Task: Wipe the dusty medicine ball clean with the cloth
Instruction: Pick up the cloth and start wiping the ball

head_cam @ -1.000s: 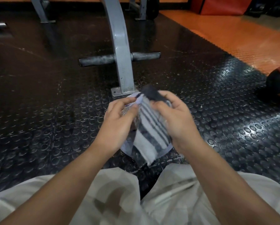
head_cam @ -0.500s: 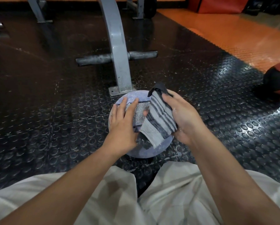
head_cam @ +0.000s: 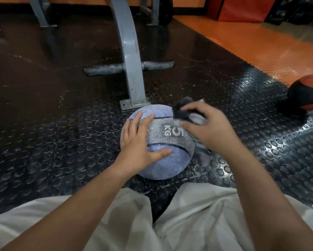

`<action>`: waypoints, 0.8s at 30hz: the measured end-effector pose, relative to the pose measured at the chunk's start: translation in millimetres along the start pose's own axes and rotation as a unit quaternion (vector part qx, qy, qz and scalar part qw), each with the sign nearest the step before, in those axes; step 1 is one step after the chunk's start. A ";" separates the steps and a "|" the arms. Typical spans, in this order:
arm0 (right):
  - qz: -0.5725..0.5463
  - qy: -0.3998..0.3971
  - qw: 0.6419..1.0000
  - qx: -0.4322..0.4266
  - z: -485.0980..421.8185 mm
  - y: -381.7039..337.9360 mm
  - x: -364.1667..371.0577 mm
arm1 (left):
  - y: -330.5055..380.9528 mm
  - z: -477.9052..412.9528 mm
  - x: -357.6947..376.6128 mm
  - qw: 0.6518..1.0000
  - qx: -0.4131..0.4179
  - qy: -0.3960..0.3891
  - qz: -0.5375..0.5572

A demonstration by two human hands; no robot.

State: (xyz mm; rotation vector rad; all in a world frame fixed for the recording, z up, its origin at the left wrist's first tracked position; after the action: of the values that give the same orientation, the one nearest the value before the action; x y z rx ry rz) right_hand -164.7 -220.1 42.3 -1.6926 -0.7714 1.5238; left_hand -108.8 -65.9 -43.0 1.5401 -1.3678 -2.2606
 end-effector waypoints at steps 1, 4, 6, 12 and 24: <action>0.038 -0.014 0.999 -0.003 -1.1 -1.8 7.4 | 1.2 1.1 0.8 1.000 0.002 0.005 -0.006; 0.119 -0.016 0.993 -0.020 -4.8 -5.6 18.6 | 5.1 4.5 -3.1 0.999 0.017 0.041 0.002; 0.160 0.008 0.986 -0.041 -6.6 -7.3 15.6 | 6.2 4.3 -5.9 0.998 0.025 0.060 -0.005; 0.072 0.060 0.993 -0.069 -6.4 -2.6 -6.4 | 4.6 -2.9 -14.4 0.998 0.010 0.058 -0.012; 0.193 -0.013 0.981 -0.024 -15.2 -6.1 31.4 | 12.2 -1.8 -15.3 0.995 0.061 0.068 -0.045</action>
State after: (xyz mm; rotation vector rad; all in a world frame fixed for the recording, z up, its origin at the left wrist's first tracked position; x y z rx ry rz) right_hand -145.6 -192.8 30.3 -1.9438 -0.5127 1.8007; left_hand -104.6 -66.5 -23.9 1.7925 -1.4499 -2.1094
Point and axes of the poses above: each hand's wrist, its own z-axis away from the middle knuckle, its own x-axis out of the palm, y = z × x, the point moved 10 cm from there along -z, towards the middle knuckle, and after that the axes turned 13 degrees about -y, right-handed, at the moved point
